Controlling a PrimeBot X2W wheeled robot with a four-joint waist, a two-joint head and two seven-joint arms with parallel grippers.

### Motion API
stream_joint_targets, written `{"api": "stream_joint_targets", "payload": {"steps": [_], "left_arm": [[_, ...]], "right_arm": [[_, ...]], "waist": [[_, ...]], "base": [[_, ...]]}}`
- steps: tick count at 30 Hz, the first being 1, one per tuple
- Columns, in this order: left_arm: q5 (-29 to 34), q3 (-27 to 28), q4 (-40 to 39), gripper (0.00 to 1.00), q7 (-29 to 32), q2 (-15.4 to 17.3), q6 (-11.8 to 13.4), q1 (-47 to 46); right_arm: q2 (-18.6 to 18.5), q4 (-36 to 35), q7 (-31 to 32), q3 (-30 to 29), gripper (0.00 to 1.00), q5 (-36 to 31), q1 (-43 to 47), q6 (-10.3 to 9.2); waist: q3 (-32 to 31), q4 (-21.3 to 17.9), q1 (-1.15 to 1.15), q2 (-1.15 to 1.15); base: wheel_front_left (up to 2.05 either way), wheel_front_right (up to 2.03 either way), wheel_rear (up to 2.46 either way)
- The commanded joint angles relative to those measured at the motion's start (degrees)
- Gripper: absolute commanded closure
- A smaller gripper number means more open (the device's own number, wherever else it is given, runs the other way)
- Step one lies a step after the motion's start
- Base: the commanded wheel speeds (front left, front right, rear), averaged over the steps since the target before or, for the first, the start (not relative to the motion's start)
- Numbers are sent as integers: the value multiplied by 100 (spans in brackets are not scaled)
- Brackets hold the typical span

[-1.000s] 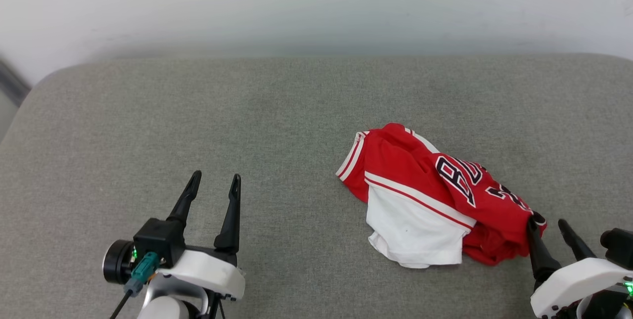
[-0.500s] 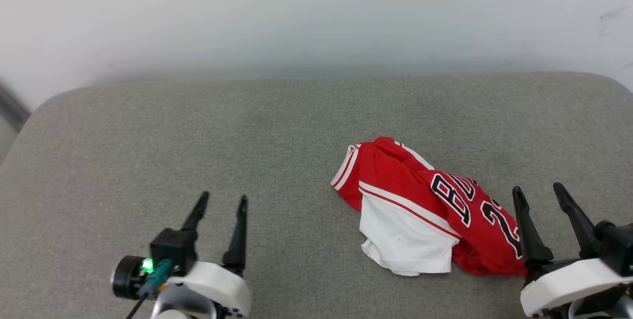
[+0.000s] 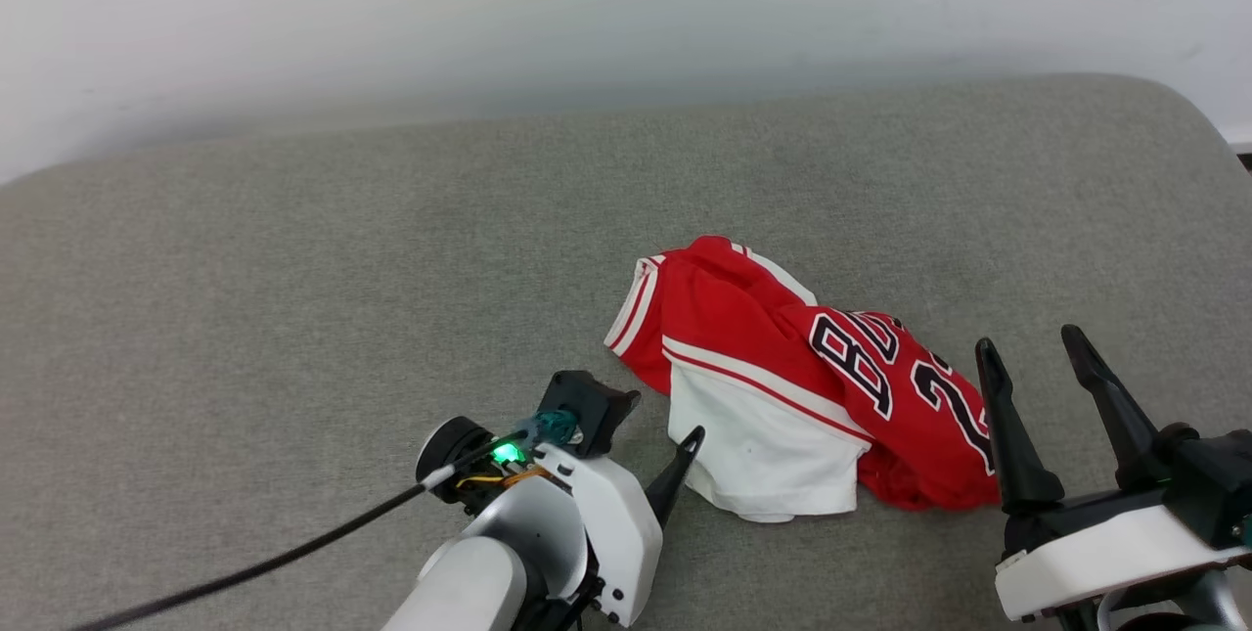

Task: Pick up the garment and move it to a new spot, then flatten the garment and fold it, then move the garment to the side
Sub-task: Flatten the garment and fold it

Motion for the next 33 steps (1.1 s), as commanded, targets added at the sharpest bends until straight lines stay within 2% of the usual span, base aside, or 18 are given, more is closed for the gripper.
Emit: {"api": "stream_joint_targets", "payload": {"steps": [1, 3, 4, 16, 17, 18, 19, 20, 24, 28, 33], "left_arm": [[-71, -80, 70, 0, 190, 28, -32, -160], [-148, -236, 190, 0, 464, 73, -51, -329], [-258, -471, 397, 0, 820, 135, -85, -578], [-966, -1617, 1287, 0, 1871, 606, -96, -1306], [-1079, -1778, 1360, 22, 2000, 641, -96, -1307], [-1190, -1902, 1412, 52, 2083, 682, -98, -1309], [-1293, -2033, 1451, 72, 2168, 718, -99, -1315], [-1394, -2153, 1479, 100, 2240, 759, -99, -1331], [-1636, -2427, 1420, 100, 2135, 978, -92, -1531], [-1630, -2214, 1230, 100, 1556, 1111, -64, -1731], [-1543, -1924, 694, 100, 975, 1334, 222, -1604]], "right_arm": [[44, -57, -11, 34, 0, -24, -68, 0], [70, -82, -17, 53, 0, -34, -118, 0], [111, -71, -59, 100, 0, -10, -169, 0], [198, 115, -266, 150, 0, 135, -360, 0], [199, 129, -269, 146, 0, 138, -375, 0], [199, 144, -282, 143, 0, 137, -384, 0], [201, 159, -295, 143, 0, 144, -395, 0], [203, 170, -307, 137, 0, 163, -405, 0], [203, 240, -350, 112, 0, 254, -434, 0], [202, 312, -372, 57, 0, 320, -381, 0], [200, 378, -361, -21, 0, 368, -301, 0]], "waist": [[172, -140, 0, 0], [300, -217, 0, 0], [492, -328, 0, 0], [999, -634, 0, 0], [1009, -642, 0, 0], [1014, -648, 0, 0], [1017, -652, 0, 0], [1019, -651, 0, 0], [972, -606, 0, 0], [871, -487, 0, 0], [706, -301, 0, 0]], "base": [[0, 0, 0], [0, 0, 0], [0, 0, 0], [0, 0, 0], [0, 0, 0], [0, 0, 0], [0, 0, 0], [0, 0, 0], [0, 0, 0], [0, 0, 0], [0, 0, 0]]}}
